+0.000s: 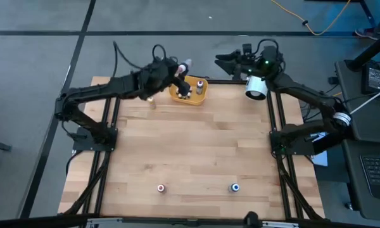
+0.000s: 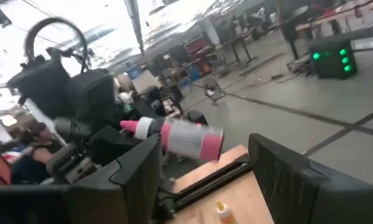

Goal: Pick & Place food coloring
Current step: Put the large pink food coloring bottle into the bin

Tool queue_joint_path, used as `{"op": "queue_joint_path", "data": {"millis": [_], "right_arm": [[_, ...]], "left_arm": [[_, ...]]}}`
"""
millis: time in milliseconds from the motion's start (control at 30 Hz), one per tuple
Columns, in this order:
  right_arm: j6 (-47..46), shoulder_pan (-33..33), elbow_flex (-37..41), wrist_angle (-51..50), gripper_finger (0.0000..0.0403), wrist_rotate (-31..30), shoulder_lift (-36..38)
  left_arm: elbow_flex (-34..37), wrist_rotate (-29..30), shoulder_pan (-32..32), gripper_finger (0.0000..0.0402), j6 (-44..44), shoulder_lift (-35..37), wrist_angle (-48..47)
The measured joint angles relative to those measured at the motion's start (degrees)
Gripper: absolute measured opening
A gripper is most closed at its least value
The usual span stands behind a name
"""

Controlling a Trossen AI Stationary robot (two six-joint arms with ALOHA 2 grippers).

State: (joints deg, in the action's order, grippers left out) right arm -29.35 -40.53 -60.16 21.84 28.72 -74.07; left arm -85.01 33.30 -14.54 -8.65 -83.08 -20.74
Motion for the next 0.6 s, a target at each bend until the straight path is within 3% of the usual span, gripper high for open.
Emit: {"op": "queue_joint_path", "data": {"millis": [133, 333, 467, 600], "right_arm": [[1.37, -1.81, -0.02, -3.26, 0.024, 3.18, 1.45], [2.75, -2.87, -0.02, -4.95, 0.024, 7.35, 1.86], [4.71, -2.87, -0.02, -7.68, 0.024, 7.42, 1.86], [6.55, -2.87, -0.04, -10.14, 0.024, 7.56, 1.86]], "left_arm": [[-3.02, -12.89, -4.91, 0.0145, -6.21, -1.37, -8.08], [-3.98, -27.69, -11.05, 0.0145, -7.68, -4.53, -9.91], [-3.98, -33.04, -13.28, 0.0145, -8.63, -7.85, -9.92], [-3.95, -34.75, -13.82, 0.0145, -7.21, -11.86, -9.96]]}}
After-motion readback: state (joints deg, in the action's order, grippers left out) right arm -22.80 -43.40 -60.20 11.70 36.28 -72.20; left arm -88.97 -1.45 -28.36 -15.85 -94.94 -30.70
